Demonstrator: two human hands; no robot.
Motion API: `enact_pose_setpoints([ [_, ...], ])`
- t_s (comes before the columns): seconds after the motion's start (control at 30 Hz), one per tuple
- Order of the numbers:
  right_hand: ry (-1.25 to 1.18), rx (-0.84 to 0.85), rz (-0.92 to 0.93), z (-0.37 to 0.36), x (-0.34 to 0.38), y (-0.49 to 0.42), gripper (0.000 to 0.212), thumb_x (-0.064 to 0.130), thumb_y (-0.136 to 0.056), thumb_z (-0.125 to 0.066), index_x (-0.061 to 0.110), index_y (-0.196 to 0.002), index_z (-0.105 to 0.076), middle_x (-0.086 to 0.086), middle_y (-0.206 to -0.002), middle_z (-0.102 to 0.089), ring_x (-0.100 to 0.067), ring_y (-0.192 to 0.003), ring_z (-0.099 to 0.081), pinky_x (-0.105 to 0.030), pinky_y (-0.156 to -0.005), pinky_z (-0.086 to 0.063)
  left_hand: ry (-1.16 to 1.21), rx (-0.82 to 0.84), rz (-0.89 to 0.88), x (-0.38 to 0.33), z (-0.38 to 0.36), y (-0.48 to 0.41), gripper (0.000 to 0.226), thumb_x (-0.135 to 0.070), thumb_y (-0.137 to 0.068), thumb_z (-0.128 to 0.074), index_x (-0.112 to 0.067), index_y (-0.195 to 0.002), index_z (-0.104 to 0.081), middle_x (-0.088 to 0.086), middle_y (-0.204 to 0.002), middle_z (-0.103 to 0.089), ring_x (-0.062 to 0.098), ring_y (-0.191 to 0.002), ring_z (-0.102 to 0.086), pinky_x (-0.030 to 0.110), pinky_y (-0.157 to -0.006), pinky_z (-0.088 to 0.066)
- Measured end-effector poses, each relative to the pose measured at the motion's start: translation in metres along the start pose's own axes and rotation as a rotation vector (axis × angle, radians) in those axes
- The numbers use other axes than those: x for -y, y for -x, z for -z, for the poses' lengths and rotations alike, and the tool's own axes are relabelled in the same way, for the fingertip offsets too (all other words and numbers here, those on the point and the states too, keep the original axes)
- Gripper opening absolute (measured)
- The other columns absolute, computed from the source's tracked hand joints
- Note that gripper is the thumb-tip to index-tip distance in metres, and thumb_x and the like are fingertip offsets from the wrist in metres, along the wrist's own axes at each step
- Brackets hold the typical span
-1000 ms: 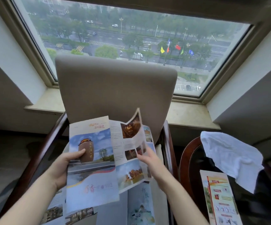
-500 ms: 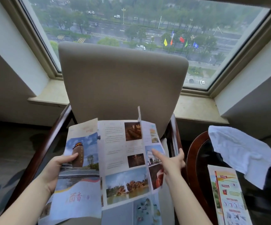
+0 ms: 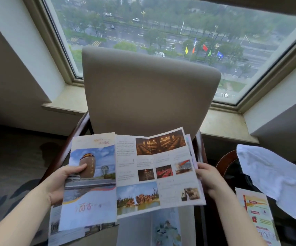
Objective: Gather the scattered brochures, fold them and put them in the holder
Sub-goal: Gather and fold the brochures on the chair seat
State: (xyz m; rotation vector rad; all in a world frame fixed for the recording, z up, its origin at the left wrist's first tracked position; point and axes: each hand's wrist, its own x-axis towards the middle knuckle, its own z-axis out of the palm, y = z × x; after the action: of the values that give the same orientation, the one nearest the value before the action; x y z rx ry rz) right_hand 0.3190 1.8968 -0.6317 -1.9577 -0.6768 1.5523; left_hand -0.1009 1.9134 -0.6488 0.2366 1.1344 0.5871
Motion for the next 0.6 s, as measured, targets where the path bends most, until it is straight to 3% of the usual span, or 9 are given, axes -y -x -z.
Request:
enact_pose_setpoints([
  [0.17,0.192,-0.113,0.288,-0.029,0.028,0.013,0.014,0.019,-0.087,-0.068,0.025,-0.1,-0.066,-0.001,-0.093,-0.075,-0.015,-0.083,-0.074,-0.043,-0.075,-0.062,0.007,-0.013,-0.074,-0.008,-0.011,-0.009,0.046,-0.02,-0.084,-0.057,-0.008,-0.129,-0.056,0.026,-0.13,-0.058,0.04,-0.11,-0.06,0.053,-0.102,-0.042],
  [0.23,0.294,-0.156,0.411,-0.057,0.024,0.019,0.008,0.026,-0.089,-0.063,0.032,-0.093,-0.066,0.007,-0.089,-0.073,-0.01,-0.083,-0.07,-0.039,-0.073,-0.061,-0.002,0.015,-0.076,-0.003,-0.012,-0.017,0.045,-0.02,-0.084,-0.059,-0.006,-0.127,-0.058,0.026,-0.128,-0.06,0.039,-0.105,-0.064,0.051,-0.096,-0.049],
  [0.33,0.625,-0.33,0.554,-0.097,0.001,0.015,0.016,0.018,-0.091,-0.048,0.027,-0.09,-0.062,0.008,-0.088,-0.065,-0.015,-0.079,-0.063,-0.033,-0.064,-0.051,-0.081,-0.054,-0.08,0.019,-0.007,-0.04,0.047,-0.018,-0.08,-0.064,-0.006,-0.125,-0.058,0.027,-0.119,-0.065,0.038,-0.093,-0.069,0.047,-0.082,-0.057],
  [0.4,0.806,-0.356,0.526,-0.125,-0.024,0.0,0.027,0.014,-0.089,-0.043,0.024,-0.108,-0.06,-0.001,-0.102,-0.059,-0.026,-0.09,-0.061,-0.031,-0.066,-0.043,-0.14,-0.139,-0.053,0.04,0.003,-0.063,0.044,-0.017,-0.082,-0.065,-0.006,-0.124,-0.057,0.027,-0.114,-0.067,0.041,-0.097,-0.068,0.051,-0.086,-0.055],
  [0.47,0.966,-0.285,0.419,-0.154,-0.052,-0.017,0.037,0.012,-0.09,-0.04,0.02,-0.123,-0.055,-0.007,-0.115,-0.055,-0.03,-0.104,-0.059,-0.035,-0.073,-0.045,-0.194,-0.213,-0.002,0.061,0.016,-0.087,0.037,-0.018,-0.089,-0.063,-0.005,-0.122,-0.056,0.026,-0.11,-0.069,0.042,-0.101,-0.066,0.054,-0.091,-0.052],
  [0.6,1.019,-0.119,0.285,-0.203,-0.111,-0.055,0.048,0.021,-0.085,-0.045,0.015,-0.132,-0.043,-0.009,-0.128,-0.048,-0.03,-0.117,-0.05,-0.038,-0.084,-0.049,-0.289,-0.351,0.051,0.094,0.044,-0.133,0.03,-0.02,-0.091,-0.063,-0.003,-0.116,-0.06,0.019,-0.09,-0.075,0.033,-0.077,-0.071,0.04,-0.063,-0.058],
])
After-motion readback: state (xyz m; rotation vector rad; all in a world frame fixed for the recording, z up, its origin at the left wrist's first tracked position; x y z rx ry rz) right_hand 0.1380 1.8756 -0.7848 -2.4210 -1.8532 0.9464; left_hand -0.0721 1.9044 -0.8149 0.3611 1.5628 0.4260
